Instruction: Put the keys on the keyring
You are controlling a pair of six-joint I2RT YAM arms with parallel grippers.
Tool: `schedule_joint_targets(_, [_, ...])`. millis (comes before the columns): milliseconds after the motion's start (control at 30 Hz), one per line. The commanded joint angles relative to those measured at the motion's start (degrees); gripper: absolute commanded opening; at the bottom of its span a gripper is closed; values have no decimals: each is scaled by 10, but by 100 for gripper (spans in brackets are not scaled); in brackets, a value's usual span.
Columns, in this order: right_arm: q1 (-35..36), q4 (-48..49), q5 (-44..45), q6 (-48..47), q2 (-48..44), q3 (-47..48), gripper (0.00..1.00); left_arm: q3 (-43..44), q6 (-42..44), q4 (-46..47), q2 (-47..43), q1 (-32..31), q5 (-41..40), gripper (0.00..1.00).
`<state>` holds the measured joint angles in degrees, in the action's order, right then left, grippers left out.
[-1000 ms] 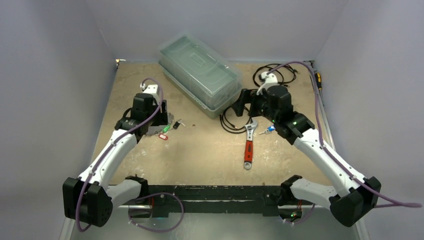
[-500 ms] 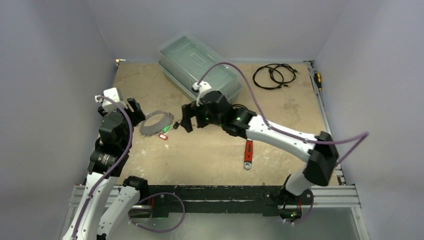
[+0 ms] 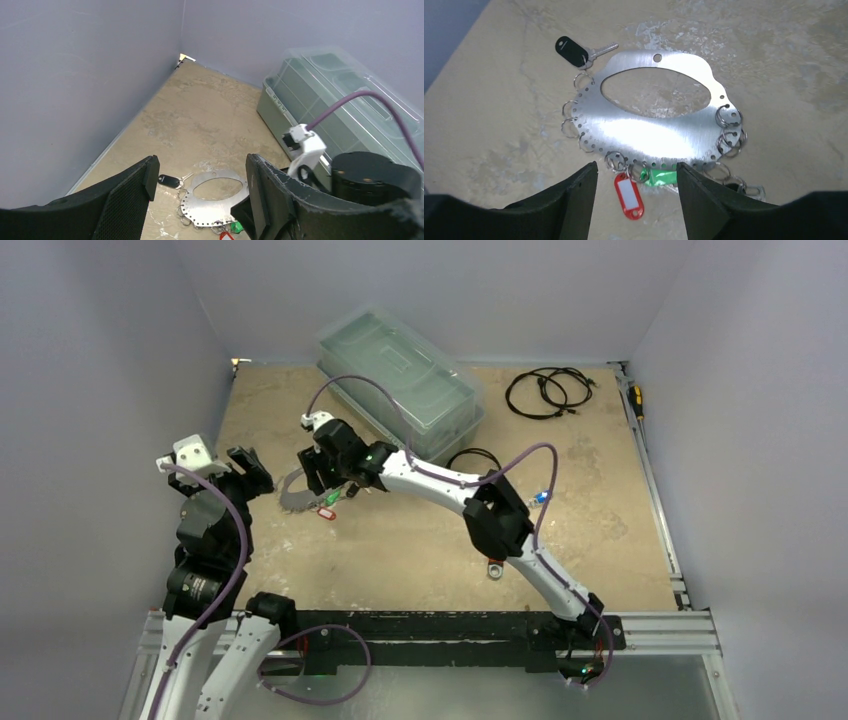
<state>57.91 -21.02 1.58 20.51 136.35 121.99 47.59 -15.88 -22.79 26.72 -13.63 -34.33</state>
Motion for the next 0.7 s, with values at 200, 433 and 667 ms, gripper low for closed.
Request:
schedule_joint_targets(200, [3,55,-33,-4,102,128,48,1,-4,13,-3,-2,10,66])
schedule_joint_targets(433, [3,100,3,-28,161,164,53,-1,-4,14,-5,-6,11,65])
schedule_joint_targets(667, [3,101,7,-29,182,159,54,-1,-4,15,1,-11,16,65])
